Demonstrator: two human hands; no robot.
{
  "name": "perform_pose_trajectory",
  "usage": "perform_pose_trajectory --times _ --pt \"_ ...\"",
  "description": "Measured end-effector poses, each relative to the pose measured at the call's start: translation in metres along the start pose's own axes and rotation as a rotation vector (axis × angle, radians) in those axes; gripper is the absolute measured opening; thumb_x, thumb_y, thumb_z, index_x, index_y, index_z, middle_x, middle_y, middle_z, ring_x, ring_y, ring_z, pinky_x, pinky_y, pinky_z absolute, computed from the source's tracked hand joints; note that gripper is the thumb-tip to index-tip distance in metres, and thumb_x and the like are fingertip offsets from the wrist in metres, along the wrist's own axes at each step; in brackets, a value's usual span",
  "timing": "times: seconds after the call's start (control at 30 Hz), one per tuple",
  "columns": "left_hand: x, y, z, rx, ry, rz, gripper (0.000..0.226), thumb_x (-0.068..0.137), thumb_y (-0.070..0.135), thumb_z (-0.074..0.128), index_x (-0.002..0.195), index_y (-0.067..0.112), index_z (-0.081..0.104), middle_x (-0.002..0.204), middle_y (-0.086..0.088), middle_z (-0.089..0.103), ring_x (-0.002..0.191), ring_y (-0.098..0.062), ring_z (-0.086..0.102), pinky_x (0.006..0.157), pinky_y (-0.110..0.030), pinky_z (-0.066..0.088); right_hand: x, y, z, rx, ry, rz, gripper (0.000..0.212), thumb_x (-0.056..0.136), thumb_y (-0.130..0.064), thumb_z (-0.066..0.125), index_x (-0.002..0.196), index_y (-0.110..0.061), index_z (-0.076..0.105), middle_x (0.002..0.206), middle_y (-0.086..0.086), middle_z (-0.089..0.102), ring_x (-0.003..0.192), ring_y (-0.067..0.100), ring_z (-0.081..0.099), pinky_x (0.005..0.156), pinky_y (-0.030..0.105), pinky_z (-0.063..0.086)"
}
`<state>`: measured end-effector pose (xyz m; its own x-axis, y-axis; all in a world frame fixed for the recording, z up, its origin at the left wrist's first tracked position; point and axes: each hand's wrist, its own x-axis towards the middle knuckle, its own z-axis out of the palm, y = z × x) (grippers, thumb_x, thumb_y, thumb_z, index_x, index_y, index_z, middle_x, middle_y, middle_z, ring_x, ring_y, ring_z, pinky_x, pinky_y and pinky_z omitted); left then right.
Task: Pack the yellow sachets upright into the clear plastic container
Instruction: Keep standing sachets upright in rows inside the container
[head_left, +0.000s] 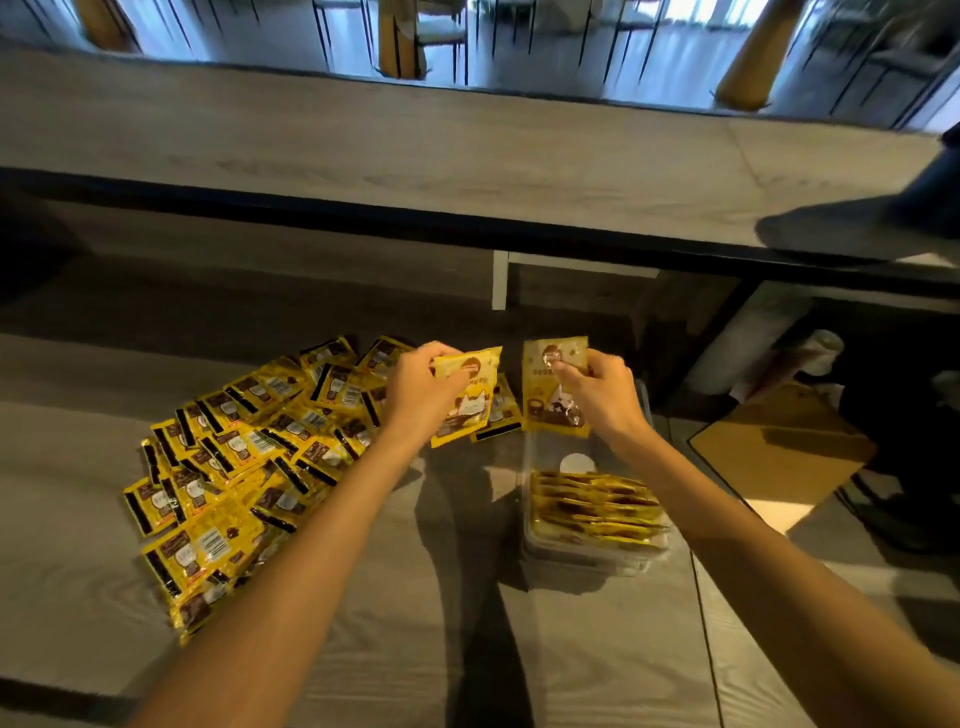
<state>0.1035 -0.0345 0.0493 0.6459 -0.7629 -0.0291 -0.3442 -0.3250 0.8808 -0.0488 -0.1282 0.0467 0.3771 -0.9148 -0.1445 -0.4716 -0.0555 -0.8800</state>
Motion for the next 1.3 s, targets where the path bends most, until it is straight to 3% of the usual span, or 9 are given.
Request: perform_pose_trajectory --times 0.13,0.23,0.37,0.47,0.7,0.77,0.87,1.0,1.3 --pt "0.001 0.019 0.039 -0.05 -0.111 0.071 0.016 0.08 0.004 0.065 0.089 0.018 0.063 0.083 0.005 0.061 0.077 -0.008 0.06 0.06 -0.017 0.048 0.002 0.026 -0.038 -0.023 0.169 0.019 0.023 0.088 -0.015 0.061 0.11 -0.01 0.058 0.108 0.009 0.066 0.1 0.021 0.063 0.087 0.043 0.055" --pt "-0.004 0.027 0.067 0.02 -0.214 0.12 0.017 0.078 0.0 0.063 0.084 0.015 0.065 0.08 0.005 0.061 0.076 -0.007 0.057 0.064 -0.015 0.044 -0.001 0.046 -0.057 -0.028 0.2 0.034 0.007 0.085 -0.007 0.062 0.087 -0.013 0.057 0.096 0.01 0.063 0.093 0.02 0.062 0.076 0.035 0.056" --pt "-0.015 0.027 0.093 -0.016 -0.372 0.081 0.028 0.079 -0.002 0.059 0.069 0.023 0.053 0.073 0.006 0.055 0.071 -0.006 0.053 0.057 -0.011 0.042 -0.002 0.066 -0.066 -0.025 0.239 0.073 0.029 0.084 -0.004 0.059 0.064 -0.018 0.043 0.081 0.009 0.058 0.077 0.016 0.057 0.053 0.018 0.046" --pt "-0.02 0.017 0.102 -0.057 -0.429 0.029 0.031 0.079 -0.005 0.057 0.066 0.023 0.051 0.07 0.002 0.055 0.068 -0.008 0.053 0.061 -0.018 0.043 -0.001 0.073 -0.063 0.011 0.168 0.085 0.031 0.089 -0.008 0.056 0.064 -0.019 0.042 0.073 -0.001 0.051 0.067 0.007 0.048 0.046 0.008 0.04" --pt "-0.029 -0.007 0.102 0.118 -0.534 0.018 0.021 0.082 -0.003 0.056 0.078 0.017 0.059 0.079 0.001 0.061 0.081 -0.015 0.059 0.068 -0.022 0.048 -0.005 0.086 -0.053 -0.137 -0.114 0.029 0.003 0.092 -0.01 0.053 0.089 -0.01 0.052 0.096 0.008 0.057 0.094 0.019 0.056 0.07 0.027 0.05" --pt "-0.03 -0.007 0.102 0.275 -0.565 0.096 0.022 0.085 0.002 0.054 0.098 0.014 0.067 0.093 -0.005 0.067 0.083 -0.013 0.06 0.072 -0.025 0.049 -0.006 0.086 -0.055 -0.202 -0.204 -0.02 0.021 0.09 -0.001 0.05 0.106 -0.011 0.06 0.106 0.008 0.06 0.103 0.021 0.056 0.085 0.034 0.051" --pt "-0.031 -0.006 0.102 0.456 -0.632 0.181 0.032 0.09 0.007 0.047 0.115 0.016 0.065 0.098 -0.01 0.069 0.069 -0.012 0.055 0.062 -0.026 0.045 -0.009 0.087 -0.054 -0.396 -0.337 -0.078 0.025 0.092 -0.001 0.044 0.095 -0.015 0.064 0.094 0.006 0.061 0.09 0.02 0.057 0.07 0.02 0.047" --pt "-0.027 -0.006 0.101 0.59 -0.673 0.218 0.034 0.09 0.011 0.043 0.115 0.02 0.064 0.112 -0.007 0.067 0.11 -0.026 0.056 0.097 -0.04 0.045 -0.009 0.094 -0.054 -0.606 -0.322 -0.084 0.021 0.093 -0.011 0.045 0.101 -0.008 0.064 0.102 0.013 0.067 0.095 0.028 0.061 0.075 0.032 0.047" --pt "-0.021 0.007 0.087 0.652 -0.926 0.148 0.033 0.089 0.015 0.045 0.115 0.021 0.063 0.111 -0.004 0.065 0.103 -0.019 0.059 0.09 -0.039 0.052 -0.014 0.091 -0.066 -0.624 -0.556 -0.104 0.032 0.095 -0.024 0.042 0.106 -0.008 0.067 0.098 0.007 0.064 0.09 0.019 0.058 0.069 0.016 0.039"
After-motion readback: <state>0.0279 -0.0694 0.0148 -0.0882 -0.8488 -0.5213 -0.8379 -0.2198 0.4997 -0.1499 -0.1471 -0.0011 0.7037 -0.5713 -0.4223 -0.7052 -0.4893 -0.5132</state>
